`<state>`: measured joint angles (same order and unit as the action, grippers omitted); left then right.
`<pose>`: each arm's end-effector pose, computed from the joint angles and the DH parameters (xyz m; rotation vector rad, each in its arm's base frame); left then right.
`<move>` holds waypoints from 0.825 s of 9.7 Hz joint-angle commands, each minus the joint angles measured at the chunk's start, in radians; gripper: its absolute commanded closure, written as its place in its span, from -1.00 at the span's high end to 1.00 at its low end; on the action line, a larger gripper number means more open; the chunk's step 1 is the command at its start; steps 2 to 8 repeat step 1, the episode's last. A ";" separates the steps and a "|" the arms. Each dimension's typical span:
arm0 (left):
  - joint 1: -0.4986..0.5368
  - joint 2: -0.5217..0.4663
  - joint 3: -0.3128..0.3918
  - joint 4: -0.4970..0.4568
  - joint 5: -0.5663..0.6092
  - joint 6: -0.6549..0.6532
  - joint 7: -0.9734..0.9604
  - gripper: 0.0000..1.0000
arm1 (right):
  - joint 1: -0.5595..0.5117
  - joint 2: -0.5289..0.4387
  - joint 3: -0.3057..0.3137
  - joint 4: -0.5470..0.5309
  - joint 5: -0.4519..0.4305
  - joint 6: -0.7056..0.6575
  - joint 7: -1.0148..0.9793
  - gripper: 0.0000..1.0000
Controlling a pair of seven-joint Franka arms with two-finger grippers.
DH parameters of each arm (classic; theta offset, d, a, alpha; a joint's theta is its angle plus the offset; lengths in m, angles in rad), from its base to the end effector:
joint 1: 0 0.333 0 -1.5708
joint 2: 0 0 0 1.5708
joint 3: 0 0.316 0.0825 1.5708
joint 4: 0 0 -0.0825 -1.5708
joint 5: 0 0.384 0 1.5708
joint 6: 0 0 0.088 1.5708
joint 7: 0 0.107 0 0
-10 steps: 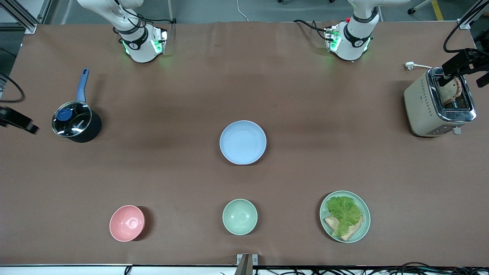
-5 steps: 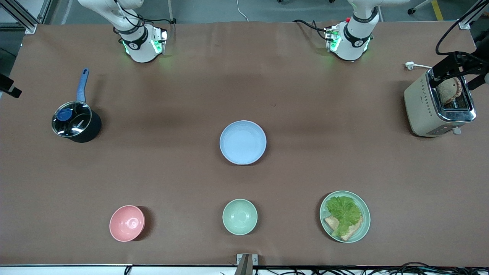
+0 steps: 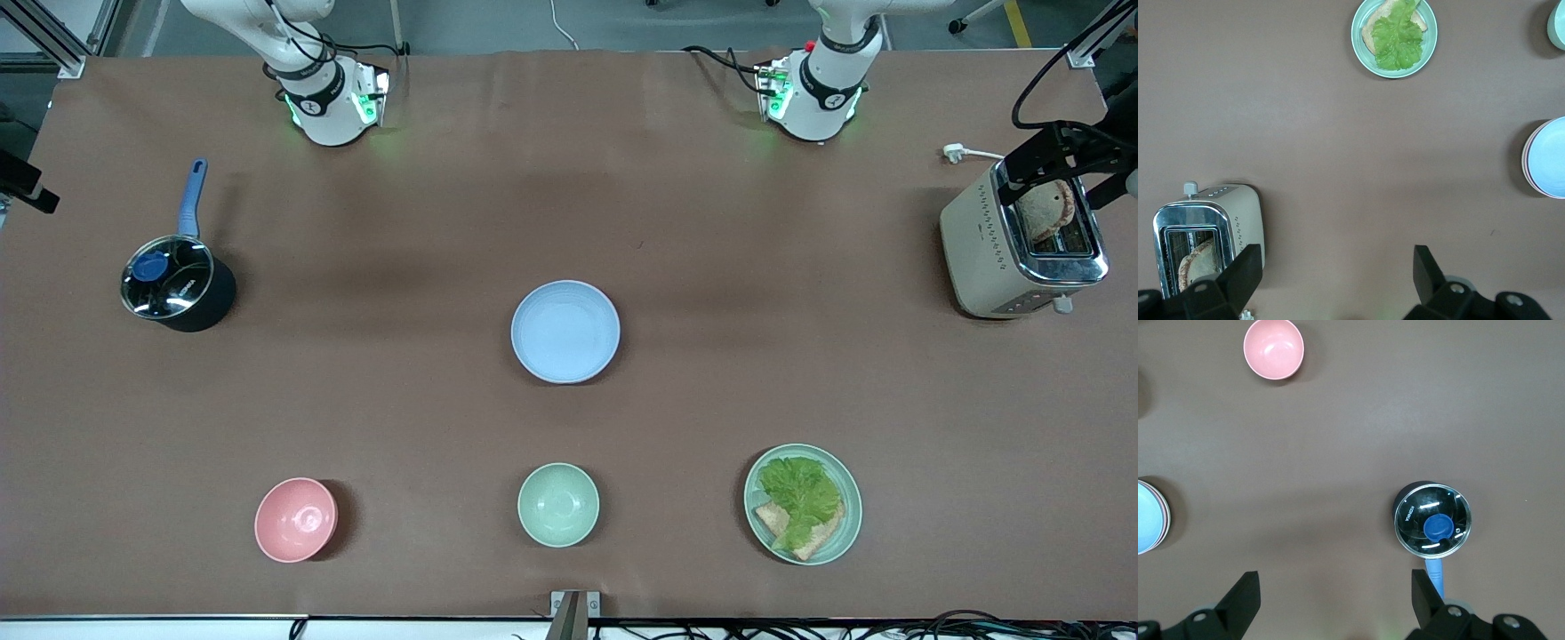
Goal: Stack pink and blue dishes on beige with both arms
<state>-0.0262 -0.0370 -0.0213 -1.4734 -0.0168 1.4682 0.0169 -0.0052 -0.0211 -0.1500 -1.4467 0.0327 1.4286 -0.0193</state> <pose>0.5309 -0.0274 0.6809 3.1231 -0.1037 0.0493 0.5263 -0.0795 0.6811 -3.0998 0.2036 -0.0091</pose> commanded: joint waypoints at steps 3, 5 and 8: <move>0.003 0.008 -0.008 -0.025 0.018 0.001 -0.011 1.00 | -0.007 -0.028 0.019 -0.034 0.009 0.021 -0.004 1.00; 0.003 0.008 -0.008 -0.025 0.018 0.001 -0.011 1.00 | -0.007 -0.028 0.019 -0.034 0.009 0.021 -0.004 1.00; 0.003 0.008 -0.008 -0.025 0.018 0.001 -0.011 1.00 | -0.007 -0.028 0.019 -0.034 0.009 0.021 -0.004 1.00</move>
